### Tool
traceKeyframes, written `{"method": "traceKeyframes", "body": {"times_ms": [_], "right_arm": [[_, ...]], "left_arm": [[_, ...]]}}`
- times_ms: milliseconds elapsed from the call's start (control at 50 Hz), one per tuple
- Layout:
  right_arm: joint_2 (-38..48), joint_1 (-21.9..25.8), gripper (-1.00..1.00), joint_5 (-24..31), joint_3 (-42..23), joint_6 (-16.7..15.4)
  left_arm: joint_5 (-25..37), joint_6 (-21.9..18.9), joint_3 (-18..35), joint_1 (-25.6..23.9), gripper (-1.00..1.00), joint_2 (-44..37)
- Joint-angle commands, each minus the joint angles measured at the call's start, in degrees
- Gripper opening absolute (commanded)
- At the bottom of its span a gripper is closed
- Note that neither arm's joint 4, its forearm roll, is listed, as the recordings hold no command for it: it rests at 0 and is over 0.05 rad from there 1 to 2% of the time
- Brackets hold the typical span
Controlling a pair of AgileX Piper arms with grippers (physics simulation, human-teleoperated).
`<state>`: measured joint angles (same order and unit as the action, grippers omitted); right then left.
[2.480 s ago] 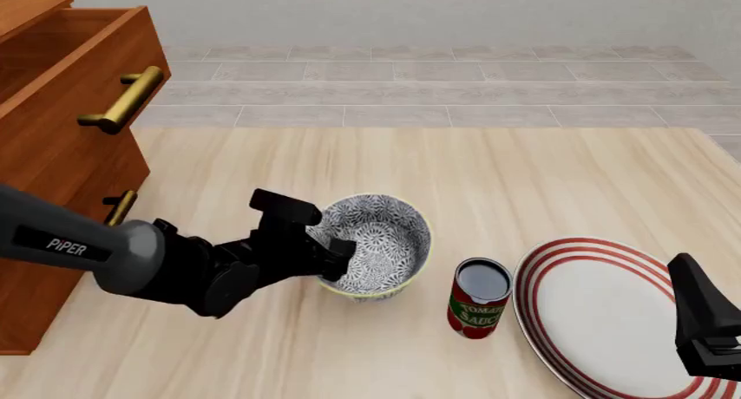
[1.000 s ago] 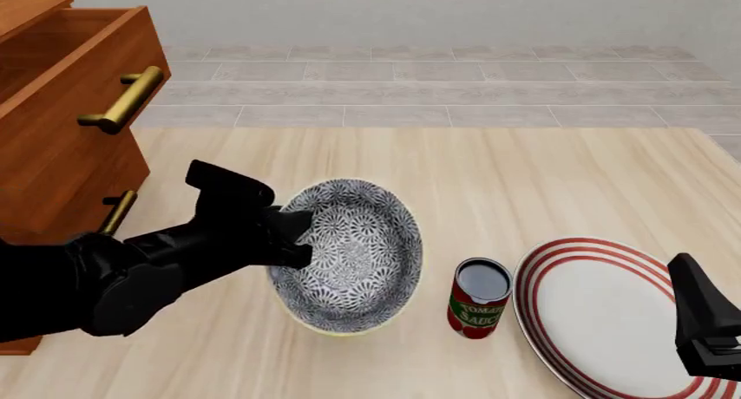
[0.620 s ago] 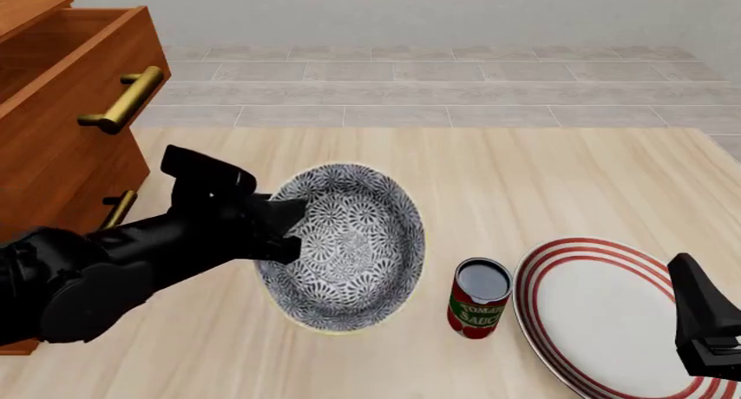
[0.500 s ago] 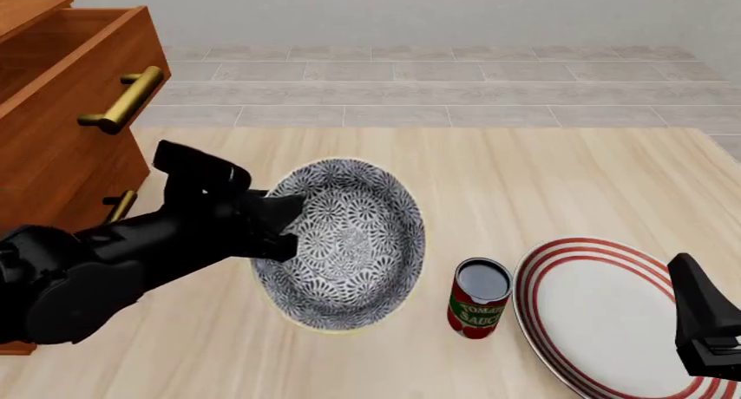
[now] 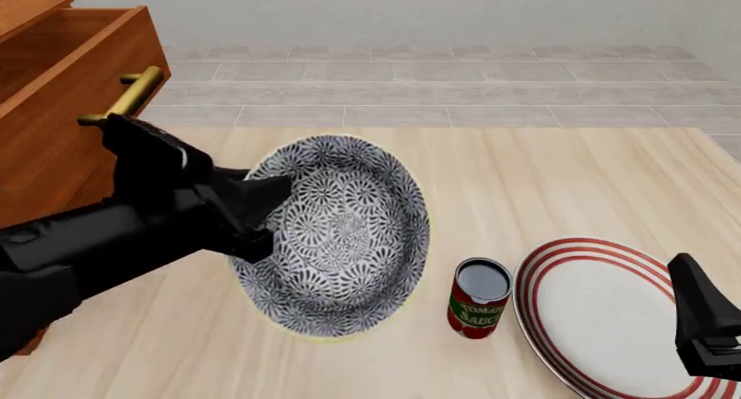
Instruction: Put the bowl on top of the cabinet.
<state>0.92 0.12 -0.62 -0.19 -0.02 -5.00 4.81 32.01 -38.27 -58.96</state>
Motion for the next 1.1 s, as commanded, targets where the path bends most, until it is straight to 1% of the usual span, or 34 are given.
{"method": "traceKeyframes", "body": {"times_ms": [20,60,100,140,180,220,240,300,320,380,400,440,520,560,600,620,640,1100], "right_arm": [[0.0,0.0,1.0,0.0,0.0,0.0],[0.01,-0.01,1.0,0.0,0.0,0.0],[0.01,-0.01,1.0,0.0,0.0,0.0],[0.01,0.0,1.0,0.0,0.0,0.01],[0.0,0.01,1.0,0.0,0.0,0.01],[0.0,0.0,1.0,0.0,0.0,0.0],[-0.02,0.0,1.0,0.01,0.0,0.01],[0.0,0.0,1.0,0.0,0.0,0.0],[0.0,0.01,1.0,0.0,0.0,0.0],[0.01,0.0,1.0,0.0,0.0,0.01],[-0.01,-0.01,1.0,0.0,0.0,0.0],[0.0,0.01,1.0,0.0,0.0,0.01],[0.01,-0.01,1.0,0.0,0.0,-0.01],[-0.01,0.0,1.0,0.0,0.0,0.01],[-0.01,0.0,1.0,0.0,0.0,0.0],[0.0,0.0,1.0,0.0,0.0,0.0],[-0.01,0.0,1.0,0.0,0.0,0.01],[-0.02,-0.01,1.0,0.01,0.0,-0.01]], "left_arm": [[3.89,-0.41,1.71,-2.23,-1.0,6.85],[3.9,-1.75,1.66,-3.06,-1.0,9.19],[5.25,-0.96,2.67,-2.5,-1.0,9.04],[5.73,-1.01,3.03,-2.59,-1.0,10.44],[6.42,-0.37,3.72,-2.61,-1.0,9.83],[6.65,-0.52,3.86,-2.7,-1.0,10.5],[6.85,-0.86,4.06,-1.52,-1.0,10.64],[6.99,-0.37,4.23,-2.2,-1.0,10.79],[7.39,-0.75,4.58,-1.33,-1.0,11.37],[7.72,-0.47,4.99,-1.88,-1.0,11.85],[7.96,-0.49,5.35,-0.97,-1.0,11.61],[8.43,-0.36,5.73,-1.19,-1.0,12.15],[9.17,0.41,6.53,-0.29,-1.0,12.6],[9.55,1.93,7.04,2.11,-1.0,12.83],[9.67,1.84,7.31,2.0,-1.0,12.74],[9.92,3.15,7.6,2.38,-1.0,13.7],[10.09,2.54,7.75,2.22,-1.0,13.87],[13.35,4.91,10.04,4.19,-1.0,18.77]]}}
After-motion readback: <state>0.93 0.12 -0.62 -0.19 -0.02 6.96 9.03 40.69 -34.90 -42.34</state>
